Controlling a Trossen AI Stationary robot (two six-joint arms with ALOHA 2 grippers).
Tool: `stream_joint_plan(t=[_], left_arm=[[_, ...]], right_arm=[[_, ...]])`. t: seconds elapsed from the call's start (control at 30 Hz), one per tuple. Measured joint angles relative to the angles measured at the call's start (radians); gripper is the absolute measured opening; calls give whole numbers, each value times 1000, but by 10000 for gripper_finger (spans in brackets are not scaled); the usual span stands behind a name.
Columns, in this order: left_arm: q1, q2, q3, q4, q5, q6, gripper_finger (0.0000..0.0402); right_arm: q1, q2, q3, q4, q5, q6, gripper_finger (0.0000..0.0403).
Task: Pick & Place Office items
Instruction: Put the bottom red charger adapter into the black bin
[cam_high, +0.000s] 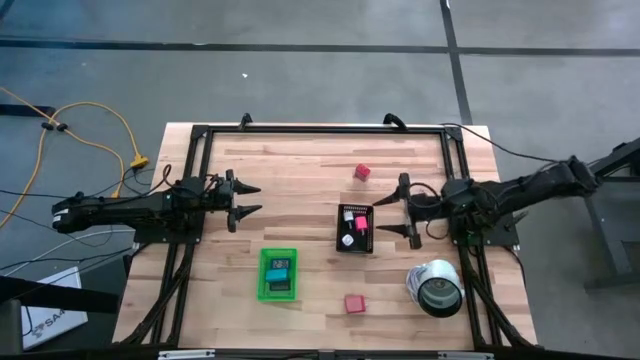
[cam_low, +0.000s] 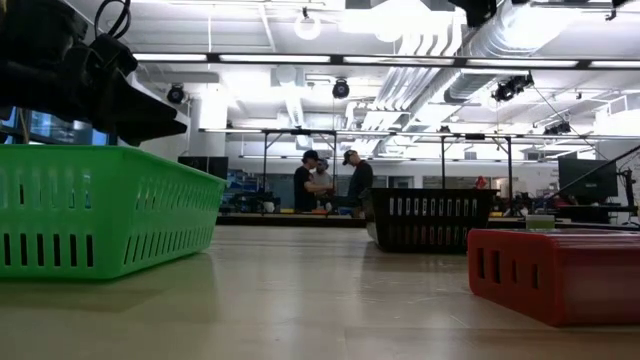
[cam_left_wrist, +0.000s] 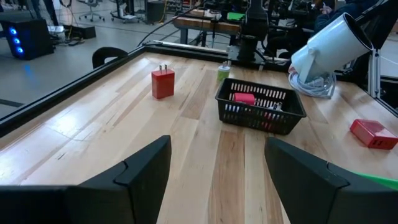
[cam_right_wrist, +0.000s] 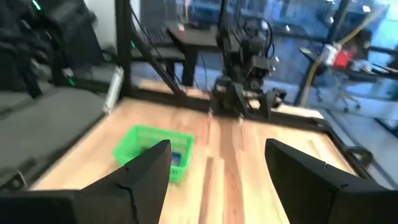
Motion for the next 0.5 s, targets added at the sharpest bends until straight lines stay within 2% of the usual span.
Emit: stream_joint_plan(t=[0.17, 0.27, 0.5], left_arm=[[0, 0, 0, 0, 0, 0, 252], [0, 0, 0, 0, 0, 0, 252], [0, 0, 0, 0, 0, 0, 252]], right_arm=[[77, 87, 130, -193, 164, -8, 248], [124, 142, 180, -251, 241, -8, 248], [214, 306, 293, -338, 307, 16, 248]])
